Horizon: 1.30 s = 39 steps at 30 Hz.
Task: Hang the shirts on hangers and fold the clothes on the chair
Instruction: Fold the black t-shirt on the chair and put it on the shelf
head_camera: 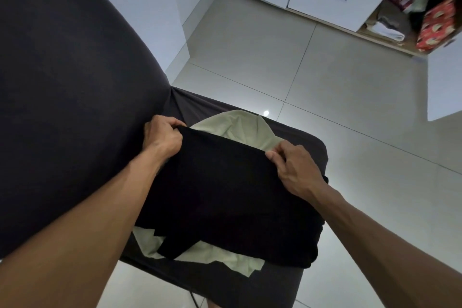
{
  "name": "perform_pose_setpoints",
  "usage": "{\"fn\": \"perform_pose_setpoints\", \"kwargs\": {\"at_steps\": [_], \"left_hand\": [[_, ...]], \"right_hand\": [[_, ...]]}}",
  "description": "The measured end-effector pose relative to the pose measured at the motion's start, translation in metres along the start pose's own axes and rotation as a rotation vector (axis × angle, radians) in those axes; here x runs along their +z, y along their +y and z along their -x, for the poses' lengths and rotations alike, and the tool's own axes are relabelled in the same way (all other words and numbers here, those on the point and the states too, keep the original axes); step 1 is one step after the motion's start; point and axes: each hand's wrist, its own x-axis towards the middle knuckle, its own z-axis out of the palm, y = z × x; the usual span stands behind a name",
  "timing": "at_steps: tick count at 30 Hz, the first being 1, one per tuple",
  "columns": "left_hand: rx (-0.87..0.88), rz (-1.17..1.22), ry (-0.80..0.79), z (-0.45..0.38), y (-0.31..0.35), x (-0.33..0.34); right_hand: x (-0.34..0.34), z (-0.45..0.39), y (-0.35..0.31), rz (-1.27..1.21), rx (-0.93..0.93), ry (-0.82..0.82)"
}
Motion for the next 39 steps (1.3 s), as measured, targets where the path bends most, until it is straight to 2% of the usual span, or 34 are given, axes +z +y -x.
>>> {"fn": "perform_pose_setpoints", "kwargs": {"at_steps": [3,6,8,9,11,13,15,17,20,22,24,27,34,36,39], "left_hand": [[-0.003,-0.034,-0.008,0.005,0.006,-0.001],[0.081,-0.184,0.095,0.014,0.015,-0.003],[0.324,-0.251,0.237,0.035,0.019,0.002],[0.466,-0.244,0.244,0.048,0.019,0.010],[0.637,-0.244,0.064,0.075,0.019,0.031],[0.611,-0.404,-0.156,0.092,0.016,0.054],[0.531,-0.503,-0.161,0.097,0.015,0.068],[0.512,-0.515,-0.073,0.103,0.018,0.074],[0.678,-0.522,0.062,0.120,0.025,0.085],[0.794,-0.471,0.041,0.131,0.034,0.095],[0.897,-0.445,-0.035,0.144,0.046,0.112],[0.993,-0.496,-0.081,0.157,0.059,0.137],[0.904,-0.623,-0.101,0.169,0.062,0.159],[0.917,-0.625,-0.081,0.172,0.060,0.158],[0.944,-0.653,-0.031,0.178,0.061,0.157]], "right_hand": [[0.000,0.003,0.004,0.171,-0.009,0.042],[0.002,0.011,0.007,0.241,-0.156,0.300],[0.010,0.024,0.011,0.239,-0.248,0.421],[0.017,0.033,0.013,0.238,-0.287,0.434],[0.035,0.054,0.024,0.237,-0.283,0.382],[0.048,0.070,0.034,0.200,-0.177,0.358],[0.054,0.080,0.041,0.055,-0.069,0.402],[0.051,0.090,0.052,-0.130,0.044,0.431],[0.047,0.112,0.087,-0.148,0.166,0.342],[0.046,0.121,0.107,-0.115,0.247,0.238],[0.046,0.117,0.121,-0.098,0.312,0.203],[0.052,0.106,0.127,-0.056,0.252,0.253],[0.050,0.124,0.165,0.081,0.181,0.503],[0.048,0.136,0.172,0.188,0.161,0.445],[0.051,0.150,0.172,0.292,0.248,0.105]]}}
